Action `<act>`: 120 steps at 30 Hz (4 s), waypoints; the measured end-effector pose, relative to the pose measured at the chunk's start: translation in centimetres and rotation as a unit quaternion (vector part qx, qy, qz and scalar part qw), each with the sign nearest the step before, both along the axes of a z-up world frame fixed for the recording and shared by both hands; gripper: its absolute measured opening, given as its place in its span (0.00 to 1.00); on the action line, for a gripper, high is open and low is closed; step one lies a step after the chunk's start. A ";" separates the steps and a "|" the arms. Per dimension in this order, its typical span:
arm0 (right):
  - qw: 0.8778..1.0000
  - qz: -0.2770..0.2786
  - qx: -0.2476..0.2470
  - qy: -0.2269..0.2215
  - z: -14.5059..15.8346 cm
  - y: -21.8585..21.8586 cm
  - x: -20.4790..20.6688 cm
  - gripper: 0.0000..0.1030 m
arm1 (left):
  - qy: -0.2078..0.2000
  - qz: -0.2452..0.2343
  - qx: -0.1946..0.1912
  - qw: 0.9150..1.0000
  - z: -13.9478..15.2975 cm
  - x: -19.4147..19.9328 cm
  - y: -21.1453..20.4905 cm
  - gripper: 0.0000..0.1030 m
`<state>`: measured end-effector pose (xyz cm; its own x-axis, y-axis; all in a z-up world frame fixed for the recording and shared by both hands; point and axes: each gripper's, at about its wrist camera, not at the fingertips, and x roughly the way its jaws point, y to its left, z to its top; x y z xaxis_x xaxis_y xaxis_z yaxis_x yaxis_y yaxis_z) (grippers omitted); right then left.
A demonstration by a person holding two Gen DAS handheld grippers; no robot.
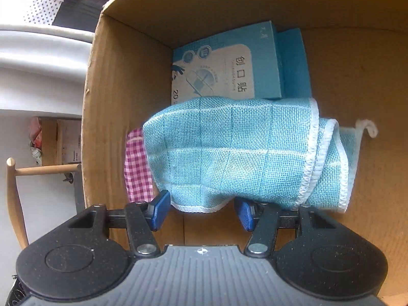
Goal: Organize soft objects
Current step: 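Lower the towel into the cardboard box and open the right gripper, then grasp the blue-and-white ZONSEN wipe pack with the right gripper, then carry the wipe pack with the right gripper into the cardboard box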
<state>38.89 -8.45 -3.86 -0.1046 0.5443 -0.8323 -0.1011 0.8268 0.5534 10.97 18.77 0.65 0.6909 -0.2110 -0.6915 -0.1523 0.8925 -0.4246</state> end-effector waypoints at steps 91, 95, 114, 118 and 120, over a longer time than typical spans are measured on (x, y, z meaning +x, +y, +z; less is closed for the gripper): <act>0.929 -0.061 0.099 -0.351 14.2 -12.3 -24.7 0.39 | -0.131 -0.262 0.125 0.948 8.7 -1.9 -17.9 0.96; 0.928 -0.060 0.092 -0.356 15.0 -12.5 -21.5 0.39 | -0.119 -0.263 0.112 0.951 8.2 1.5 -17.8 0.96; 0.976 -0.022 0.031 -0.216 7.6 -12.0 -10.1 0.48 | -0.053 -0.187 0.087 0.977 4.1 3.1 -11.9 0.99; 0.988 0.000 0.026 -0.149 6.2 -10.2 -8.4 0.58 | -0.068 -0.170 0.058 0.981 3.6 1.1 -9.9 0.99; 0.993 0.013 0.005 -0.121 5.0 -8.9 -7.4 0.60 | -0.064 -0.168 0.043 0.983 3.0 0.3 -9.1 0.99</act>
